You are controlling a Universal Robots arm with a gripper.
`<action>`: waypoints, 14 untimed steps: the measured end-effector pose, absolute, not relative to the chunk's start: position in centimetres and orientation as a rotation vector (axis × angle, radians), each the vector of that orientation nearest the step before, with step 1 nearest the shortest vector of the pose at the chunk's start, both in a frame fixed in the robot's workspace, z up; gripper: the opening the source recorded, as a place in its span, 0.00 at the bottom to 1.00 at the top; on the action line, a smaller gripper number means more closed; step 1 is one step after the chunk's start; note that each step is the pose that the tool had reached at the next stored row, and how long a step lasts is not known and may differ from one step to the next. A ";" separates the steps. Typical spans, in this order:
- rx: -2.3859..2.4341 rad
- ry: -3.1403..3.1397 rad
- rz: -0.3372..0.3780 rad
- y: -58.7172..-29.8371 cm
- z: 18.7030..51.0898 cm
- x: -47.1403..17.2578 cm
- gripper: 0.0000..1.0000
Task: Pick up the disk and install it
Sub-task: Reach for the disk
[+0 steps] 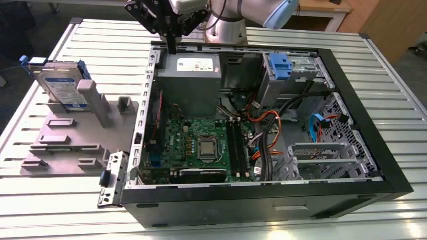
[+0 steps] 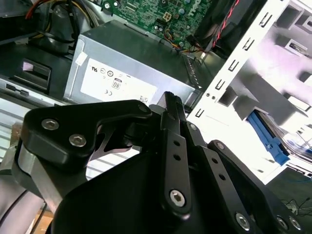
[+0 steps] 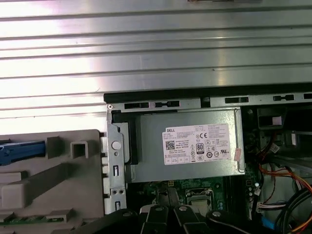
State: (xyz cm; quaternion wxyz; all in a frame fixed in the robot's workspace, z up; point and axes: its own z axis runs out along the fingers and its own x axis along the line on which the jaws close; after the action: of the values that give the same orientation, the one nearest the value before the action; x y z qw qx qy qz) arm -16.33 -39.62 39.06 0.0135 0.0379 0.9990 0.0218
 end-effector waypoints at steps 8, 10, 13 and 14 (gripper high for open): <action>0.118 3.112 0.068 -39.6 39.1 -16.4 0.11; 0.118 3.112 0.068 -39.6 39.1 -16.4 0.11; 0.118 3.112 0.068 -39.6 39.1 -16.4 0.11; 0.118 3.112 0.068 -39.6 39.1 -16.5 0.11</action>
State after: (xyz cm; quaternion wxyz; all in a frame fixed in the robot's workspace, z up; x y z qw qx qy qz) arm -16.46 -39.62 39.06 0.0135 0.0380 0.9990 0.0217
